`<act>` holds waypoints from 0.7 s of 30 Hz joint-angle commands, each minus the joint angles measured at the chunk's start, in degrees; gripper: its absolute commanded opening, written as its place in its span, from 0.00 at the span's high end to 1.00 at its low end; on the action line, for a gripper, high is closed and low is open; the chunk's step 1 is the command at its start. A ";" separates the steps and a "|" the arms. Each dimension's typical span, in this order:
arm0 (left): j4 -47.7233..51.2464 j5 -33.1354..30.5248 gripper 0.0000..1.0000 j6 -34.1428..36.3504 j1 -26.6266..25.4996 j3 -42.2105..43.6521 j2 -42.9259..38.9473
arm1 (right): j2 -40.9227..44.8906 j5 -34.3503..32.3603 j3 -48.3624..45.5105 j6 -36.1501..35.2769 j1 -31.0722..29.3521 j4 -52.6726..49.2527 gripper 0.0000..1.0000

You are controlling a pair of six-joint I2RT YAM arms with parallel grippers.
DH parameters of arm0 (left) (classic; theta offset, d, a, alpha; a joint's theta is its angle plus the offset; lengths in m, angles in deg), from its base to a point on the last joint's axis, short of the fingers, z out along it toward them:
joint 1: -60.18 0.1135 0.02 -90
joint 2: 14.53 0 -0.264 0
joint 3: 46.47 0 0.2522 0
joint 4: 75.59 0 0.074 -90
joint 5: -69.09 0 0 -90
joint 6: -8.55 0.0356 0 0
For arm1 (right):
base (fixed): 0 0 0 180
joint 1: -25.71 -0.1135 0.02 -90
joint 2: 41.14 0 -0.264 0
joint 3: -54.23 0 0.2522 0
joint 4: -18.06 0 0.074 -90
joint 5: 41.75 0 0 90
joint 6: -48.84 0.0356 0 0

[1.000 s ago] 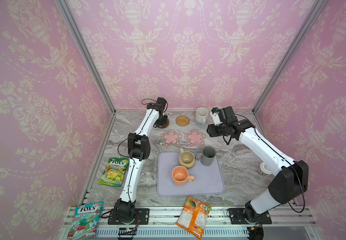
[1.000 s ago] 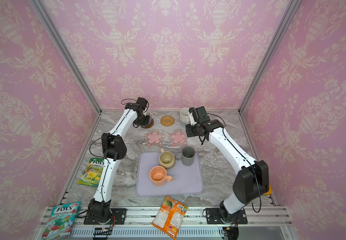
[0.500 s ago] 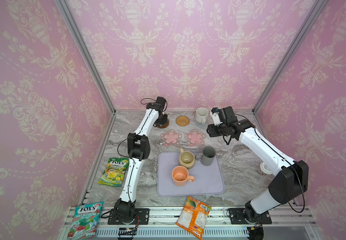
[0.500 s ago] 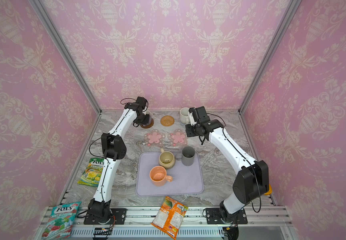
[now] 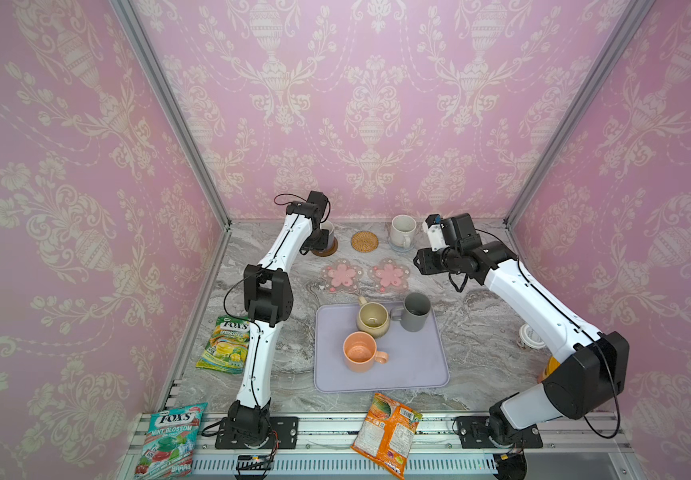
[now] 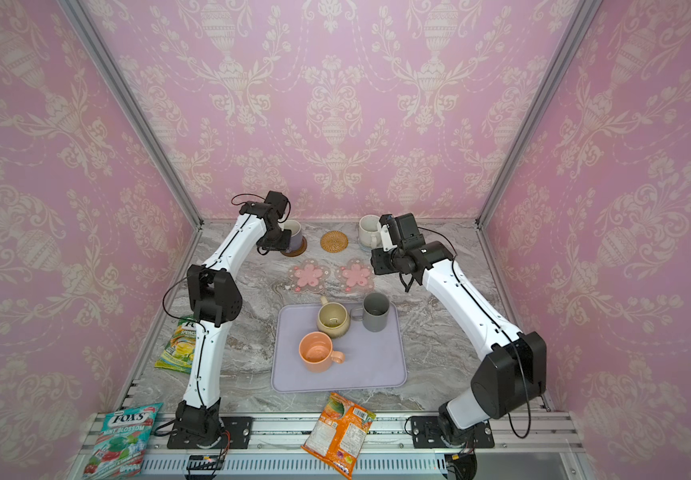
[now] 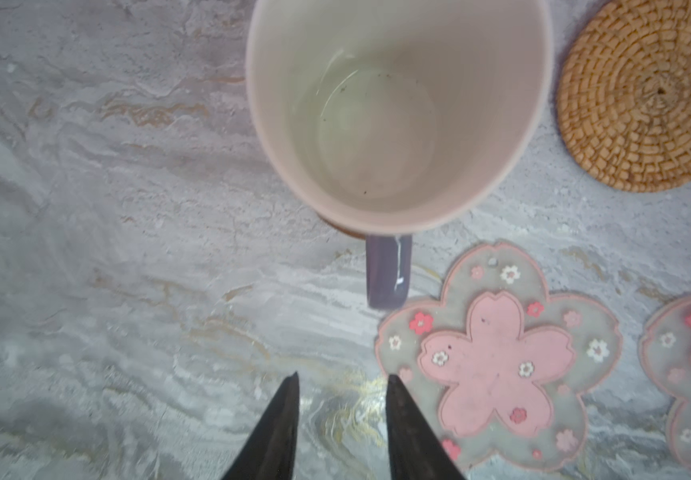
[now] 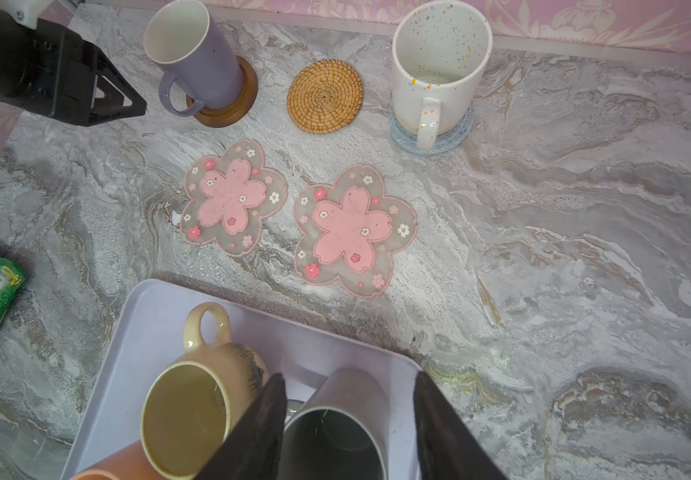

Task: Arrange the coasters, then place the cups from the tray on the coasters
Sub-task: 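Open the left gripper and raise it away from the placed lavender mug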

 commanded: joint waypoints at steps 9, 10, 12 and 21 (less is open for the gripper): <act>-13.16 2.51 0.62 -3.39 -0.83 35.55 -29.76 | 10.86 -2.04 -5.33 3.29 -2.88 -3.01 0.49; -13.50 2.86 0.61 -3.69 -0.84 38.33 -31.84 | 11.85 -2.13 -6.18 3.75 -3.12 -2.93 0.49; -13.73 3.83 0.61 -3.86 -1.00 42.59 -35.00 | 13.64 -2.07 -7.58 4.62 -3.37 -2.87 0.49; -13.83 4.35 0.61 -5.30 -3.10 56.08 -47.01 | 20.71 -1.16 -13.06 8.57 -6.18 -4.76 0.49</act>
